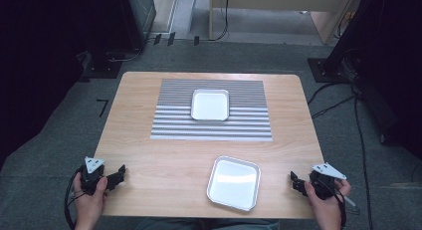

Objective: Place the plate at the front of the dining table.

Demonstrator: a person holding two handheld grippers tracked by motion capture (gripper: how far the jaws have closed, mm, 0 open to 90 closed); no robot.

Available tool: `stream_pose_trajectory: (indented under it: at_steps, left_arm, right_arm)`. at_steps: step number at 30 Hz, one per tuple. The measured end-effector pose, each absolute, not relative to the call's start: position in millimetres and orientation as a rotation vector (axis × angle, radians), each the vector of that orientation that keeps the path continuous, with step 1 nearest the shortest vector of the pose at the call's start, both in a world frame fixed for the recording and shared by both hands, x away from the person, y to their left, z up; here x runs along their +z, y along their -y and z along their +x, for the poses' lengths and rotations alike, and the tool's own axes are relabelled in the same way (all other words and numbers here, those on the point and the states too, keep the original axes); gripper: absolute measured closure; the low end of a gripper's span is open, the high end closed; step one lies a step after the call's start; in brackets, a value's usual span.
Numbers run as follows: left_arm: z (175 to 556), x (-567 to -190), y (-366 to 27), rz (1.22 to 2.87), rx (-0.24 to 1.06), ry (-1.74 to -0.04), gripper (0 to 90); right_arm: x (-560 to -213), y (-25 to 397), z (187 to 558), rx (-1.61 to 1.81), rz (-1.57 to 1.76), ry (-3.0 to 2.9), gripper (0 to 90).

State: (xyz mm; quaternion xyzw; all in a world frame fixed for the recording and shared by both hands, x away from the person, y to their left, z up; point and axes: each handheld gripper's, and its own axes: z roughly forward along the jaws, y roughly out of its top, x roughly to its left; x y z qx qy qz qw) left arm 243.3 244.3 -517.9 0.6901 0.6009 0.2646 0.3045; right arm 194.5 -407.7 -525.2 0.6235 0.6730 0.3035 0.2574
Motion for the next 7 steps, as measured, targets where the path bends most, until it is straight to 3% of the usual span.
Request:
stream_pose_trajectory:
  at_steps: [7]
  left_arm:
    - [244.3, -518.0, -244.3, 1.829, 0.699, -1.588, 16.5]
  right_arm:
    - [-525.4, 408.2, 195.2, 0.812, 1.701, -1.818, 9.5]
